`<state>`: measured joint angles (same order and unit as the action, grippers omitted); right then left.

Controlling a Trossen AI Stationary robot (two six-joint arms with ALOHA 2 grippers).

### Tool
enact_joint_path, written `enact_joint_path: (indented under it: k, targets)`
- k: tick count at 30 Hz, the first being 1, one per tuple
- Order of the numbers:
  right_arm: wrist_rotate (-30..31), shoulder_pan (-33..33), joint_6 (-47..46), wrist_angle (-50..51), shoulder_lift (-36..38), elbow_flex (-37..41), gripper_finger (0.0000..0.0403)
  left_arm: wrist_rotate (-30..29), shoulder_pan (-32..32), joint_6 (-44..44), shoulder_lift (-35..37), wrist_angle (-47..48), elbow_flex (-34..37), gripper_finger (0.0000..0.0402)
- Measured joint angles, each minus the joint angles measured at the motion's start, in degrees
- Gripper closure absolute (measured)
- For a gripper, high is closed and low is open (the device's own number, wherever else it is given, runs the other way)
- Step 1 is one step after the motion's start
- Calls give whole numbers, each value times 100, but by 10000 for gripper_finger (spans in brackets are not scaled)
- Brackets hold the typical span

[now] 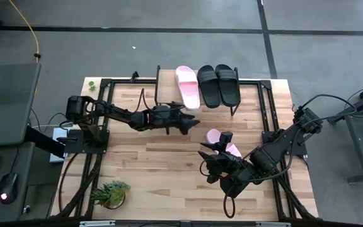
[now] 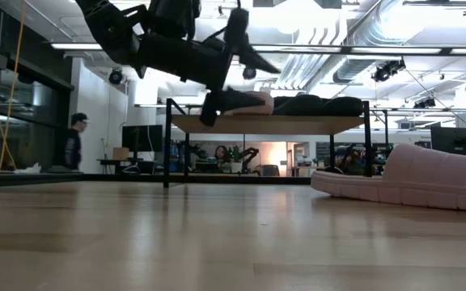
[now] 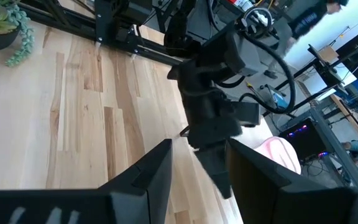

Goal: Pick and place slides into the shelf
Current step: Put the pink slide on the shelf

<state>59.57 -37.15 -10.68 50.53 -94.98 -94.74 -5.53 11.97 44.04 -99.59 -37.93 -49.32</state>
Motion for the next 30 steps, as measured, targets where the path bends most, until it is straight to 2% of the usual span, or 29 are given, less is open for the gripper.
enact_joint_path:
  k: [6,12,17,21,26,30]
  targets:
    - [2,0,-129,93,0,0,263,1493,-1,-368,2,37,-2,137]
    - [2,-2,-151,99,0,0,263,2239,-188,-519,2,87,-2,137]
    - [4,-1,-351,180,0,0,263,2444,-426,-779,0,309,-2,137]
    - [-74,0,-804,775,0,0,263,2546,-611,-1016,0,488,-2,137]
    - [-305,0,-1988,1911,-1,0,263,2707,-813,-1287,0,567,-2,137]
    - [-310,-41,-2831,2558,-112,-2,263,3075,-839,-1383,0,588,-2,137]
